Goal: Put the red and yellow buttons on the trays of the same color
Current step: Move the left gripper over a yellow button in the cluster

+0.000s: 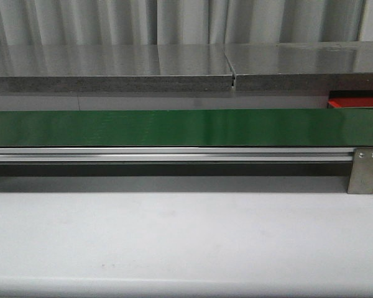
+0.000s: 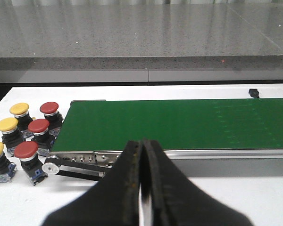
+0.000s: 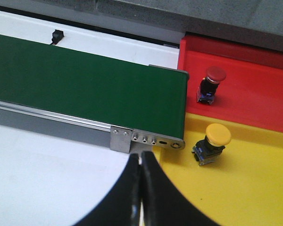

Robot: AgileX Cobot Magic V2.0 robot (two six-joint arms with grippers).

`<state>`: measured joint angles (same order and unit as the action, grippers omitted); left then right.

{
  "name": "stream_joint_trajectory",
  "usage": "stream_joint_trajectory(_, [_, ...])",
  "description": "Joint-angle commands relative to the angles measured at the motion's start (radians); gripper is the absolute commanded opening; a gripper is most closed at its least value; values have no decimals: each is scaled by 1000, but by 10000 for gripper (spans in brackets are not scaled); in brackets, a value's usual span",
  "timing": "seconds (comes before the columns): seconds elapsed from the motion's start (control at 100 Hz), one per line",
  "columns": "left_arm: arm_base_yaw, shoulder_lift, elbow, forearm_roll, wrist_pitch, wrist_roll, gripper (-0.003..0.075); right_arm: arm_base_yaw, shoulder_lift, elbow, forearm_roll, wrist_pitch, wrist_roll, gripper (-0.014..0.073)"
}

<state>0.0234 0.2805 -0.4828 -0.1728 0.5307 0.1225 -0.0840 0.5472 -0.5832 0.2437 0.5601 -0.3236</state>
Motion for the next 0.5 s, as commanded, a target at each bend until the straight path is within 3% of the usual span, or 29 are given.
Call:
stream_joint_trajectory(0.0, [-7,9,-24,-15,-81,-3,-20,3,0,-28,-3,-75,-7,-118])
stream_joint_trajectory(0.28, [-7,9,-24,-15,-77,-3,6,3,0,-28,-3,-75,-7,-118])
stream_joint_trajectory(0.38, [-7,9,-24,-15,-73,-3,135,3,0,-28,-3,-75,-7,-118])
stream_joint_trajectory(0.49, [-7,9,-24,-15,-65,-3,388,3,0,-28,-3,-75,-7,-118])
